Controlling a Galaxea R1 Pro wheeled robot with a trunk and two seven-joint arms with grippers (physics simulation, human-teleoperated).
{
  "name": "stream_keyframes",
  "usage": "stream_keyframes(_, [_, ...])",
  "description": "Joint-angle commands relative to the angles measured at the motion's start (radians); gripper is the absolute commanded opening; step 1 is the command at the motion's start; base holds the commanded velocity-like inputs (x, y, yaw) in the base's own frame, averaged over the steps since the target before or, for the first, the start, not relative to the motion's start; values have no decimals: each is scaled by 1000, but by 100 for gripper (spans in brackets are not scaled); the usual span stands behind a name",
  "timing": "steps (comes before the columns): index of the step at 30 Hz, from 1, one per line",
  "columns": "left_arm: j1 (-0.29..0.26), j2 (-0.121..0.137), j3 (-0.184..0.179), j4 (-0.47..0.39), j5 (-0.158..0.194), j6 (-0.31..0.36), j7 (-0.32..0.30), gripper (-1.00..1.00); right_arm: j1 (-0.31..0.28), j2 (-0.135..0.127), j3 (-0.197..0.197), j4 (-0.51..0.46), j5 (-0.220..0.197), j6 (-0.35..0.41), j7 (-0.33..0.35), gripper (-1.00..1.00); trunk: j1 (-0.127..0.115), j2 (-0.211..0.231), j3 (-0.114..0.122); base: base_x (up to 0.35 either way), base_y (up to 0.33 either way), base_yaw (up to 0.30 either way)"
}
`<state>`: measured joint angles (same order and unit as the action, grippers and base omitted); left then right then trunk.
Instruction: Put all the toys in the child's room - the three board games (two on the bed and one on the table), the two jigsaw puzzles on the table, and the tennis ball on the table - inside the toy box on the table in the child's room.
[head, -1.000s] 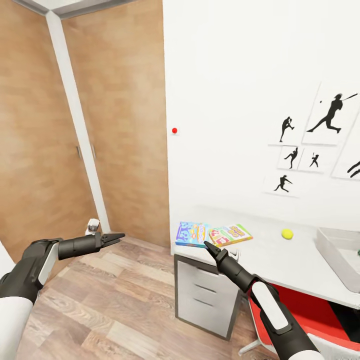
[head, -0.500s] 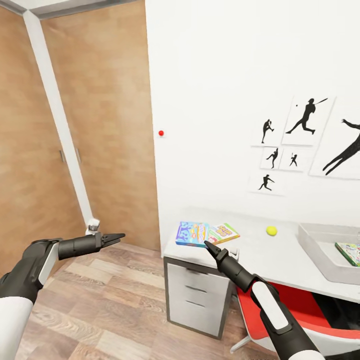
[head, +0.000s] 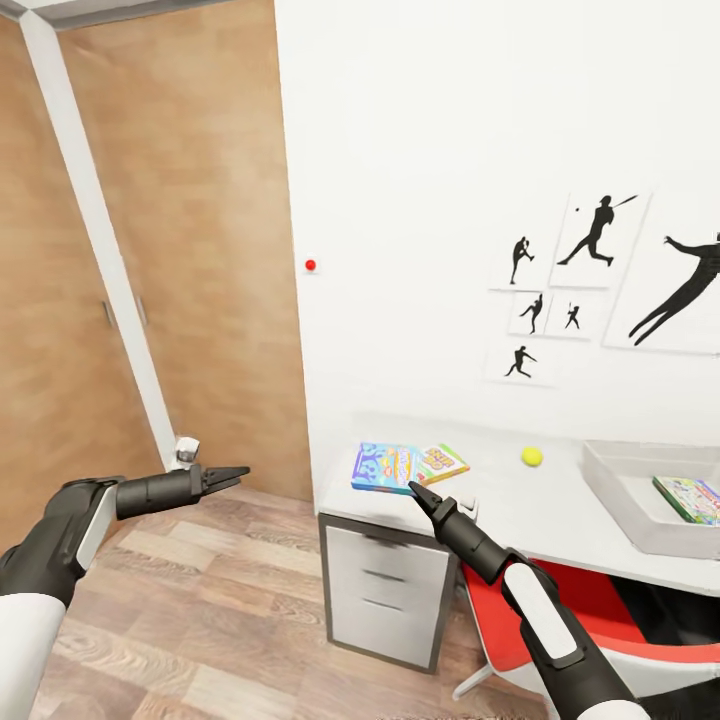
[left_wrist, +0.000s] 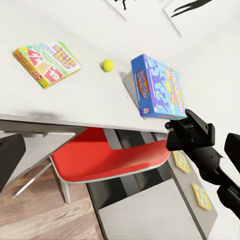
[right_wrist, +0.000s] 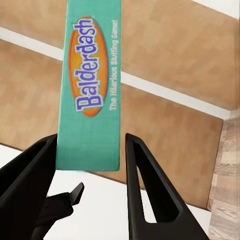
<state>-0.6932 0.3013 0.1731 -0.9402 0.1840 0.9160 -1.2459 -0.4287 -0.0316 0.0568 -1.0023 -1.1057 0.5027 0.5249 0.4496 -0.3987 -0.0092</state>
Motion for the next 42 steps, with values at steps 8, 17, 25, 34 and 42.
stream_keyframes(8, [0,-1,-1,0,2,9,1,100,-1,-2,1,1,-10,5,0,-100,0,-1,-6,0,31,-245])
stream_keyframes(17, [0,-1,0,0,2,9,2,100,-1,-1,1,1,-10,5,0,-100,0,-1,-10,0,186,-265])
stream_keyframes(25, [0,-1,0,0,2,8,3,100,0,-1,1,1,-10,5,0,-100,0,-1,-14,0,183,-239])
stream_keyframes(34, [0,-1,-1,0,2,8,2,100,-1,-1,1,1,-10,5,-4,-100,0,-1,-15,0,12,-36])
stream_keyframes(42, [0,-1,0,0,2,7,2,100,0,1,1,1,-9,3,-5,-100,0,-1,-15,0,0,0])
